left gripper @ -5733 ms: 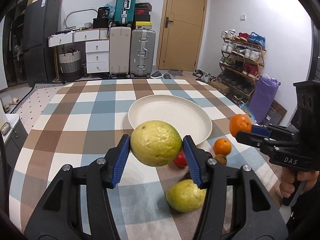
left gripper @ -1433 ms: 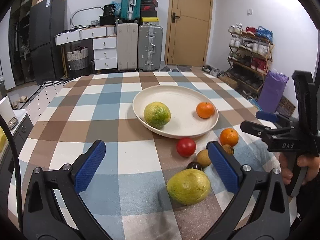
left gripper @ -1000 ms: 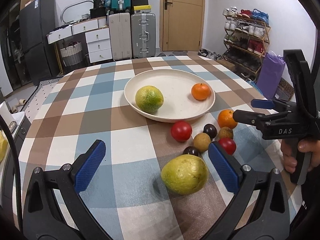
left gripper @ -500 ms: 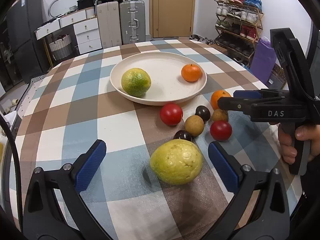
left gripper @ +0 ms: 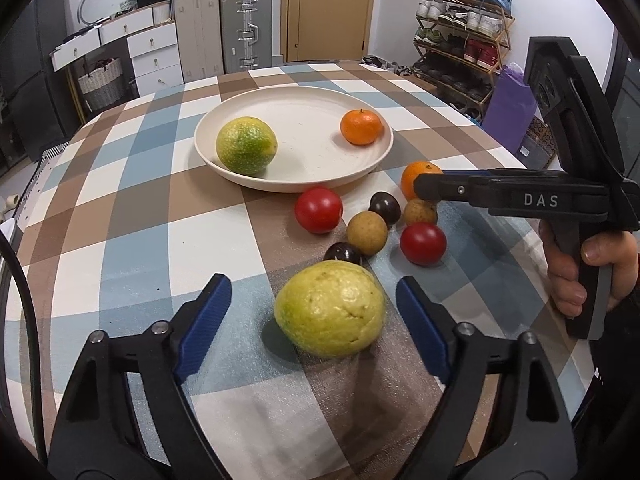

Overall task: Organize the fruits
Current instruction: 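Grasp the large yellow fruit with the left tool while the right tool grasps another orange, then lift the yellow fruit with the left tool while the right tool carries the orange to the plate, then lower the yellow fruit onto the plate and open the left tool while the right tool releases the orange, then move both tools back toward the tomatoes and plums beside the plate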

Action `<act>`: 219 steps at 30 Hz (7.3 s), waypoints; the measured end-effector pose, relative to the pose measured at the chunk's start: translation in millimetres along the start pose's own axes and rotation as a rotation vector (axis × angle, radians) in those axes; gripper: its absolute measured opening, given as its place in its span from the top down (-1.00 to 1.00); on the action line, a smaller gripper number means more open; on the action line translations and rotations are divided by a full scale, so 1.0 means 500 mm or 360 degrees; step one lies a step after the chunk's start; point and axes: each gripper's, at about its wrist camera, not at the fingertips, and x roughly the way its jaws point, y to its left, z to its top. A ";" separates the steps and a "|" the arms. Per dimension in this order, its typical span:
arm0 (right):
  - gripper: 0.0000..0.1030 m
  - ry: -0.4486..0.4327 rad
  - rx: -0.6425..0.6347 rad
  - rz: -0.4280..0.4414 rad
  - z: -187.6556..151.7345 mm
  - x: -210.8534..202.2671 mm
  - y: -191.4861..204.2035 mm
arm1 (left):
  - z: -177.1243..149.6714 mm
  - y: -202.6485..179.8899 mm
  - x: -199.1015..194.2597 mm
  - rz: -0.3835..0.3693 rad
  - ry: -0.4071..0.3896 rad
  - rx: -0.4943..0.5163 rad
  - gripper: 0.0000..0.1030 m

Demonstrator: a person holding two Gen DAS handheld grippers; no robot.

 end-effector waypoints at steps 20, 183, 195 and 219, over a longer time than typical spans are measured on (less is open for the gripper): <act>0.20 -0.0013 0.0004 0.0033 -0.001 -0.002 0.002 | -0.002 0.003 -0.003 -0.0083 -0.0013 0.0008 -0.01; -1.00 -0.0302 -0.0200 -0.0081 0.018 -0.040 0.043 | 0.050 0.050 -0.022 0.0117 -0.0371 -0.0099 -0.99; -1.00 -0.0174 -0.0243 -0.0136 0.020 -0.042 0.036 | 0.042 0.045 -0.020 0.0112 -0.0336 -0.0103 -0.99; -0.99 0.0094 -0.0406 -0.0214 -0.005 -0.016 0.015 | 0.039 0.031 0.013 0.0083 -0.0127 0.0015 -0.99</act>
